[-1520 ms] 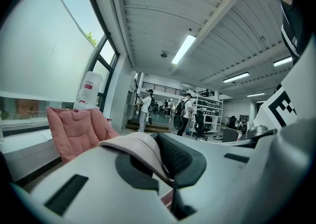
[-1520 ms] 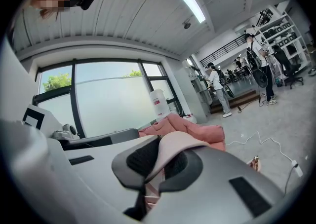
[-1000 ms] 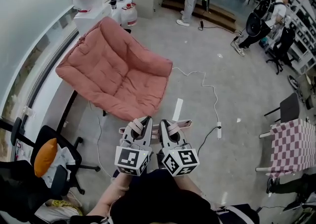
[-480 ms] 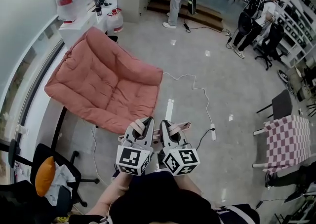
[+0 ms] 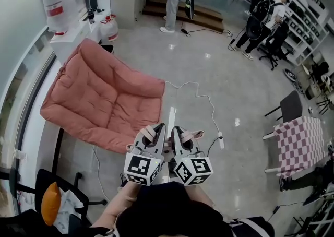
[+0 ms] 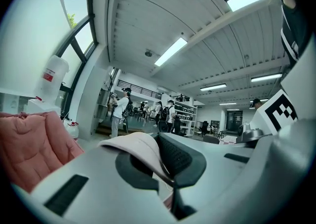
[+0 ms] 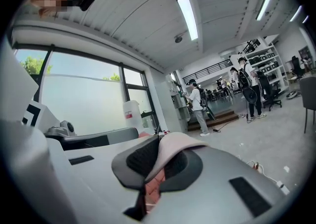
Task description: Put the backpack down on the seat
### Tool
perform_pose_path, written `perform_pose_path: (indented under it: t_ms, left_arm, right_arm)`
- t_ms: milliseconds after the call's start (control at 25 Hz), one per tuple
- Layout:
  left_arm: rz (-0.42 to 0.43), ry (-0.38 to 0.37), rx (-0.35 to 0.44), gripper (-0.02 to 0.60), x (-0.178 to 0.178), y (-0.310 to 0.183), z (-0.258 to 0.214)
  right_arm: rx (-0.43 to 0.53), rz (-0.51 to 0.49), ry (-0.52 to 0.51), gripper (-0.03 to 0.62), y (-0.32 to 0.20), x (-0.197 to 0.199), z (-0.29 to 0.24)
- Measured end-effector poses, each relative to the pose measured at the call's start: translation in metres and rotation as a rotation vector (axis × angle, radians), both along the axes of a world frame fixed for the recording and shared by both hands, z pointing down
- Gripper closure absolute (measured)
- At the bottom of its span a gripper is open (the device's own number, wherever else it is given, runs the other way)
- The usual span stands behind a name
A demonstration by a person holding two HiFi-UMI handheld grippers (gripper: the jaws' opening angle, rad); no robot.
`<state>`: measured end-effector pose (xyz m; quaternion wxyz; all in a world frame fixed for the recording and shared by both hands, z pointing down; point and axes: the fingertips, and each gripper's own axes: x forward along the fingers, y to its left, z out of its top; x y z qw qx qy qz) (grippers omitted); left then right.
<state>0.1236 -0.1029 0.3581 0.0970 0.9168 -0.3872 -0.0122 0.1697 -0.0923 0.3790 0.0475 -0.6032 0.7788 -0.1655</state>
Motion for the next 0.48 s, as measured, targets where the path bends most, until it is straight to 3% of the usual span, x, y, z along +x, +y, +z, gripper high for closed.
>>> perform_pose_path:
  t_ms: [480]
  left_arm:
    - [0.007,0.001,0.037,0.566,-0.019,-0.070,-0.014]
  right_arm:
    - [0.018,-0.012,-0.036,0.562,-0.067,-0.020,-0.011]
